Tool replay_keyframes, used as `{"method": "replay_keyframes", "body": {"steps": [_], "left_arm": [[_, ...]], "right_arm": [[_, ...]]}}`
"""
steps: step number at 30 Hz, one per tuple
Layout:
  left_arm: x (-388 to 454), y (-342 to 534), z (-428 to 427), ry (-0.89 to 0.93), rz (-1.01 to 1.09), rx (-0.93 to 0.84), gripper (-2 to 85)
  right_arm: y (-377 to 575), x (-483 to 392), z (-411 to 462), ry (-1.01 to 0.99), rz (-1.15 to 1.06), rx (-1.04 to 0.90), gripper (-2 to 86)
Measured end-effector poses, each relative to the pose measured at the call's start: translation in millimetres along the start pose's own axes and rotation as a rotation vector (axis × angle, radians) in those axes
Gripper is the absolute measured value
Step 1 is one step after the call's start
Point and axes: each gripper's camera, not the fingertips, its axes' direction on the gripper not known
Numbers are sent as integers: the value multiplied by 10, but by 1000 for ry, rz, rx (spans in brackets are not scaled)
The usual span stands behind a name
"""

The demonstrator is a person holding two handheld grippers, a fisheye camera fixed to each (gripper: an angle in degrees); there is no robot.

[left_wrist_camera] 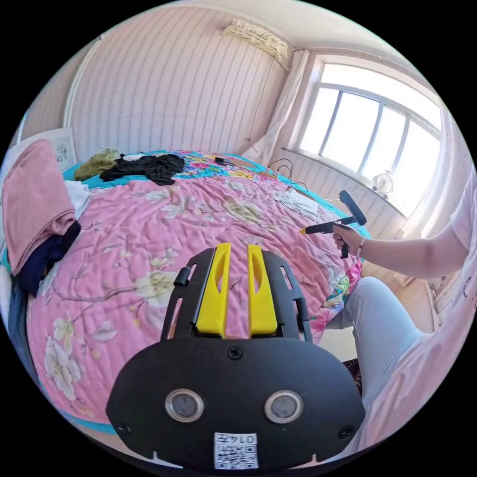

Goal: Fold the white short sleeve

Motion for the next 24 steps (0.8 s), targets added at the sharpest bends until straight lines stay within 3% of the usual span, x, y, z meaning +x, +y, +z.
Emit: {"method": "replay_keyframes", "body": {"steps": [7, 13, 18, 24], "left_arm": [[555, -1127, 1320, 95, 139, -118, 58], [744, -2124, 2562, 130, 74, -179, 55], [899, -2591, 3414, 121, 34, -247, 59], [1149, -2825, 4057, 102, 121, -291, 72]], "right_arm": [[-626, 915, -586, 125, 17, 78, 94], [-1361, 1337, -801, 112, -28, 71, 106], [-1581, 1946, -1044, 59, 98, 74, 65], [-945, 3001, -1655, -387, 359, 344, 10]]}}
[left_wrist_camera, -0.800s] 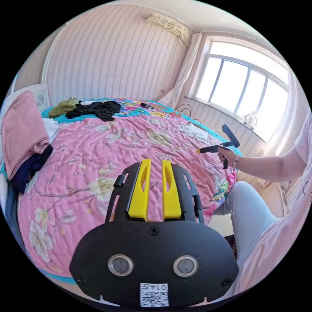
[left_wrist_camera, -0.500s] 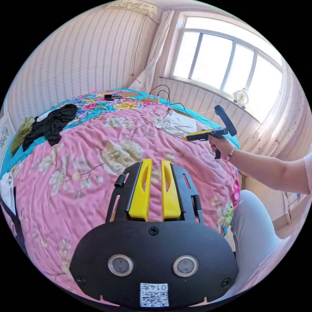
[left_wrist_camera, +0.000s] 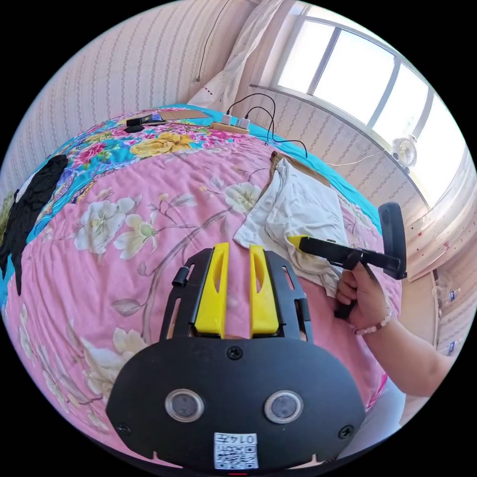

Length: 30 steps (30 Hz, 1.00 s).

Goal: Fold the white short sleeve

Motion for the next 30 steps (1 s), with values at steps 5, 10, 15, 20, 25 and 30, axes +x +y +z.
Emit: {"method": "replay_keyframes", "body": {"steps": [5, 10, 15, 20, 25, 30], "left_arm": [[60, -137, 252, -17, -24, -87, 54], [96, -21, -154, 97, -37, 2, -7], [14, 444, -1220, 241, -55, 140, -10], [-28, 1390, -2555, 263, -69, 293, -10], [-138, 2930, -3982, 296, -201, 435, -10], [95, 4578, -5314, 204, -348, 571, -10]], "right_arm": [[119, 220, -647, -136, 57, 131, 5], [273, 254, -1334, -230, 63, 201, 3], [753, -167, -2832, -281, -52, 344, 2], [1364, -696, -4242, -314, -131, 440, 1], [2101, -1192, -5065, -351, -175, 359, 1], [2746, -1410, -5375, -515, -93, 222, 0]]}}
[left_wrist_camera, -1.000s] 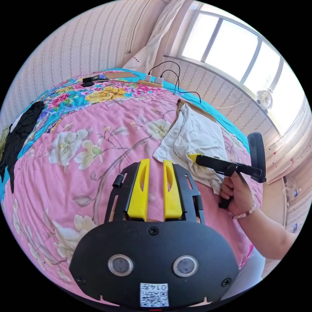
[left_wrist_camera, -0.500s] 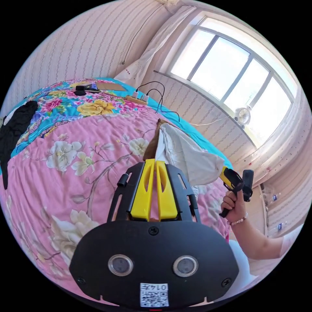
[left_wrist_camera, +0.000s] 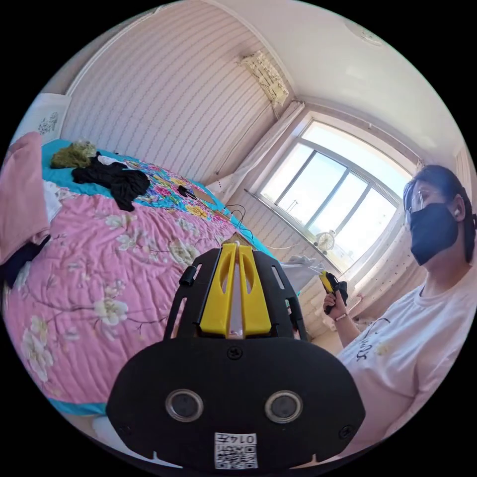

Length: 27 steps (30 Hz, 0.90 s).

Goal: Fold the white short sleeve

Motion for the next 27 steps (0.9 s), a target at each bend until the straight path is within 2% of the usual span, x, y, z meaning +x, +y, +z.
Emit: {"method": "replay_keyframes", "body": {"steps": [5, 11, 12, 15, 18, 20, 24, 27], "left_arm": [[169, 190, -871, -106, -24, 156, -10], [163, -417, -923, -29, 75, 254, -10], [213, -615, -927, -78, 117, 274, -10], [301, -1335, -850, -212, 240, 306, -10], [404, -2095, -949, -199, 196, 411, -10], [675, -2326, -1126, -205, 261, 507, -10], [998, -2276, -1438, -205, 363, 592, -10], [855, -1859, -1517, -239, 377, 524, -10]], "right_arm": [[-71, -297, 330, -47, -56, -137, -1], [-753, -542, 1241, -149, -172, -215, -3], [-914, -612, 1403, -149, -196, -215, -3], [-1525, -821, 1794, -118, -219, -164, -3], [-2210, -1277, 2023, -137, -266, -36, -3], [-2466, -1645, 1987, -184, -334, 59, -3], [-2529, -2194, 1747, -271, -509, 148, -3], [-2195, -2134, 1617, -287, -578, 69, -2]]}}
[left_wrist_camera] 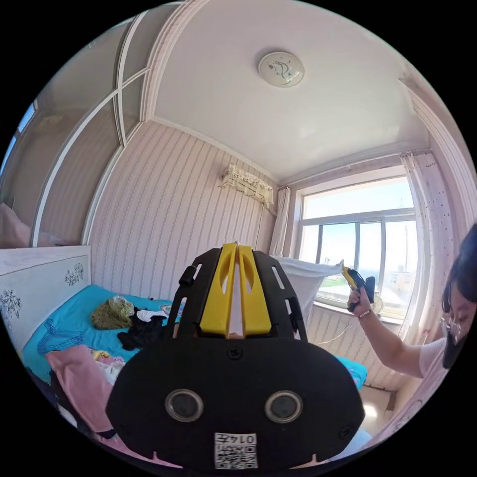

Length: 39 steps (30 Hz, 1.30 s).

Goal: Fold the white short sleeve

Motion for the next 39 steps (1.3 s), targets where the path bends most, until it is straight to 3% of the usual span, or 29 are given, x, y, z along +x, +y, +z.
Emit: {"method": "replay_keyframes", "body": {"steps": [5, 12, 18, 21, 27, 36, 39], "left_arm": [[-154, 1189, -383, -26, -78, -267, -10], [-267, 2977, -605, -151, -223, -744, -10], [-399, 3696, -700, -213, -339, -1035, -10], [-336, 3800, -728, -227, -262, -1143, -10], [-208, 3871, -751, -189, -197, -1237, -10], [-187, 4101, -645, -203, -176, -1280, -5], [-196, 4102, -615, -196, -181, -1300, 0]], "right_arm": [[1250, 46, -276, 26, 78, -213, -2], [3801, 658, -597, 241, 653, -492, -2], [4747, 803, -489, 352, 812, -695, -2], [4903, 828, -355, 385, 801, -813, -2], [5130, 911, -233, 423, 812, -939, -2], [5574, 1147, -54, 436, 906, -960, 4], [5634, 1236, 46, 576, 870, -1082, 9]]}}
